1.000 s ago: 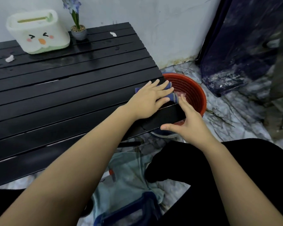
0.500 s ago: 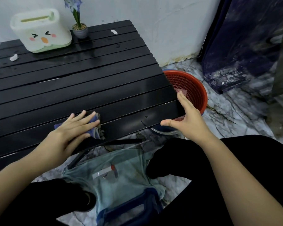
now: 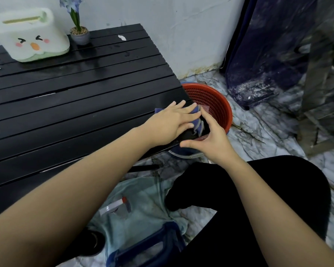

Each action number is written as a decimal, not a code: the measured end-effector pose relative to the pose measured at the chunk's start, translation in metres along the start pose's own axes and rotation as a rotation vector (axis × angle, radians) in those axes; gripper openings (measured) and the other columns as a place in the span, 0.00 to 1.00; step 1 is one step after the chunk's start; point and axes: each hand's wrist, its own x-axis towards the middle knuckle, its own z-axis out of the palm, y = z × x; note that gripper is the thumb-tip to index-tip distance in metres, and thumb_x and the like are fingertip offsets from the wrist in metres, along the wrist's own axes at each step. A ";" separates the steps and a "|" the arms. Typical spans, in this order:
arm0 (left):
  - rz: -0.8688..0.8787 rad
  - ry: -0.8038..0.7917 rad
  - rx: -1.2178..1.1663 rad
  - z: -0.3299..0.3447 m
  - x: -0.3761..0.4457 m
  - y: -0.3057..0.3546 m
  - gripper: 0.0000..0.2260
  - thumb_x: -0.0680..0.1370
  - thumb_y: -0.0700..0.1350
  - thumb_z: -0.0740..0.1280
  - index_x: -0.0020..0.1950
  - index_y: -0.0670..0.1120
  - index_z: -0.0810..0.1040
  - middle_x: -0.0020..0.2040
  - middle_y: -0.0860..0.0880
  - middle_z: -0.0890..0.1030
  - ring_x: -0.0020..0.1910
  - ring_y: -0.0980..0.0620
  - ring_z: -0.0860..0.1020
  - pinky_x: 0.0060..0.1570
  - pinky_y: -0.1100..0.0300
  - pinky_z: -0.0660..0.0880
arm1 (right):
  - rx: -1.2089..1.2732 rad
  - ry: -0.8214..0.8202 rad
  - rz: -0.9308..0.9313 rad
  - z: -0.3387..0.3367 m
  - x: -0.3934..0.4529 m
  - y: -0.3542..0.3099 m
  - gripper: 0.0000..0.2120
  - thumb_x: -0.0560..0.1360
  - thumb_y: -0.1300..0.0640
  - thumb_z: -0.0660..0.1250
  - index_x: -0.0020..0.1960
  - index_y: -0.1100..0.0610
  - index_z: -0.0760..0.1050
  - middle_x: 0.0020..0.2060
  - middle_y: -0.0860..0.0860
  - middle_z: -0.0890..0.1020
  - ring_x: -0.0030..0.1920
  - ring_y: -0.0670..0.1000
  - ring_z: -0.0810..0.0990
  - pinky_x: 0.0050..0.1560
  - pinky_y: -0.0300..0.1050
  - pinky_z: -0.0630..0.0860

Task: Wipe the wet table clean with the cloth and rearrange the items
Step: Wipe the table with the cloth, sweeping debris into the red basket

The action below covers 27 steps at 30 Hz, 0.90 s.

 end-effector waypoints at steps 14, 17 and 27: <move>-0.151 0.114 -0.139 -0.010 -0.203 -0.029 0.19 0.83 0.51 0.55 0.74 0.54 0.68 0.78 0.56 0.62 0.79 0.52 0.55 0.77 0.48 0.51 | -0.006 -0.069 -0.041 -0.007 0.004 -0.006 0.52 0.60 0.52 0.84 0.78 0.53 0.62 0.68 0.32 0.66 0.71 0.35 0.63 0.70 0.31 0.61; -0.302 0.188 -0.141 -0.015 -0.266 -0.034 0.19 0.82 0.51 0.56 0.73 0.53 0.70 0.77 0.56 0.64 0.78 0.51 0.57 0.77 0.47 0.53 | -0.064 -0.071 -0.023 -0.006 0.006 -0.009 0.59 0.54 0.41 0.82 0.79 0.53 0.61 0.73 0.36 0.66 0.73 0.35 0.60 0.70 0.29 0.57; -0.720 0.492 -0.138 -0.007 -0.226 -0.027 0.22 0.82 0.54 0.58 0.77 0.58 0.62 0.79 0.49 0.60 0.78 0.44 0.56 0.75 0.42 0.56 | -0.433 -0.270 -0.336 0.050 0.005 -0.053 0.44 0.76 0.31 0.58 0.82 0.54 0.50 0.81 0.47 0.49 0.80 0.43 0.41 0.78 0.51 0.33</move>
